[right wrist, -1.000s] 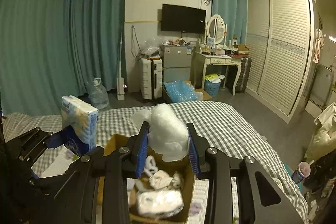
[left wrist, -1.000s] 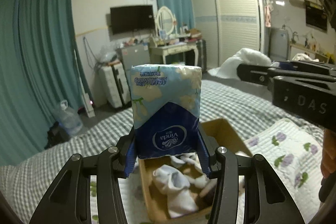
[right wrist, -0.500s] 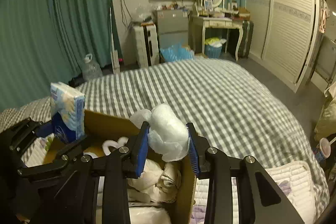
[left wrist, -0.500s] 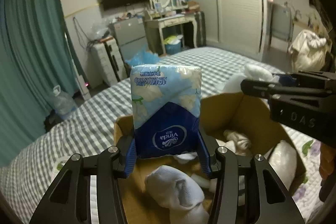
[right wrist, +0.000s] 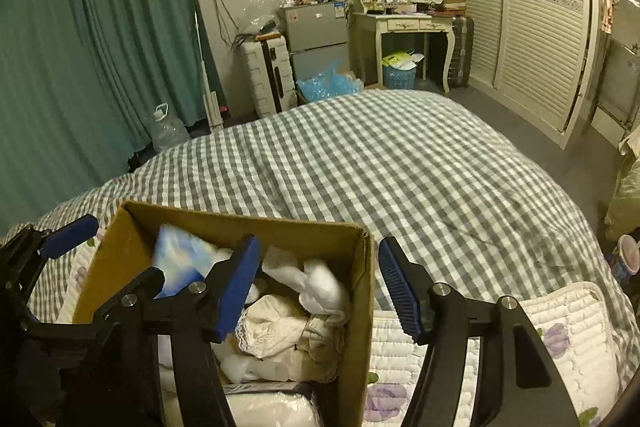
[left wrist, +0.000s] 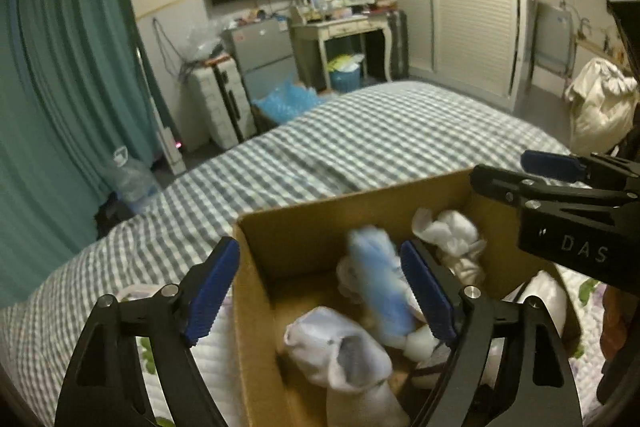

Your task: Organize soft objects

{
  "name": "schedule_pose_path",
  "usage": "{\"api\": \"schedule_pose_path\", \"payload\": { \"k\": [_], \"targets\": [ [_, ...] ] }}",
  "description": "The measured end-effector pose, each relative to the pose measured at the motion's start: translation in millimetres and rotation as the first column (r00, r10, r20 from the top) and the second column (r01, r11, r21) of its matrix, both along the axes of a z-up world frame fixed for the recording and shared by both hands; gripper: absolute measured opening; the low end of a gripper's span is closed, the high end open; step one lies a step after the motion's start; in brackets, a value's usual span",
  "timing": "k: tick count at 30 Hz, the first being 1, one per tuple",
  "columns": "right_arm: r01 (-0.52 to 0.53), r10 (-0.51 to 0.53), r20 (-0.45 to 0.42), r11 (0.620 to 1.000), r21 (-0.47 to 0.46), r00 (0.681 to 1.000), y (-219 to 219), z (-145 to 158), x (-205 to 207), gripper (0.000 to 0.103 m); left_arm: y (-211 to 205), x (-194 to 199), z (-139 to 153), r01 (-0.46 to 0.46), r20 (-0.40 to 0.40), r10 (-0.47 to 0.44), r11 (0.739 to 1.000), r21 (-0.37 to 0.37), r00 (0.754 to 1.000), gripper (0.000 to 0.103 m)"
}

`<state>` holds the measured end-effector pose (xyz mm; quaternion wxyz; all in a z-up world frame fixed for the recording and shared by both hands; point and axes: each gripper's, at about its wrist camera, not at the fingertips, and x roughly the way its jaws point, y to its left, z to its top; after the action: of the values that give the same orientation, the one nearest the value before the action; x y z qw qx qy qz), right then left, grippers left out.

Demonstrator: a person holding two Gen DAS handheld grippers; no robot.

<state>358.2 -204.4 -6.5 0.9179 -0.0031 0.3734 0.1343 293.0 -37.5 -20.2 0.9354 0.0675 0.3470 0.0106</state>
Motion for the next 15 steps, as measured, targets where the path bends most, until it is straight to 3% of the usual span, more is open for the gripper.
{"api": "schedule_pose_path", "payload": {
  "k": [4,8,12,13,15],
  "targets": [
    [0.018,-0.018,0.036,1.0,-0.007,0.999,-2,37,-26,0.062,2,-22,33,-0.018,0.038,0.019,1.0,-0.023,0.999,0.084],
    [0.031,-0.03,0.123,0.999,-0.005,0.992,-10,105,-66,0.062,-2,-70,100,-0.022,0.16,0.026,0.999,-0.029,0.987,0.084],
    [0.029,-0.029,0.239,1.0,0.002,0.97,-19,186,-130,0.069,-4,-143,176,-0.003,0.331,0.026,0.997,-0.071,0.943,0.085],
    [0.025,-0.024,0.268,1.0,0.0,0.963,-20,206,-149,0.075,-4,-160,190,0.008,0.367,0.023,0.997,-0.083,0.93,0.092],
    [0.029,-0.021,0.323,0.999,-0.018,0.946,-21,237,-186,0.081,-5,-200,217,0.016,0.446,0.028,0.995,-0.095,0.895,0.095]
  ]
}}
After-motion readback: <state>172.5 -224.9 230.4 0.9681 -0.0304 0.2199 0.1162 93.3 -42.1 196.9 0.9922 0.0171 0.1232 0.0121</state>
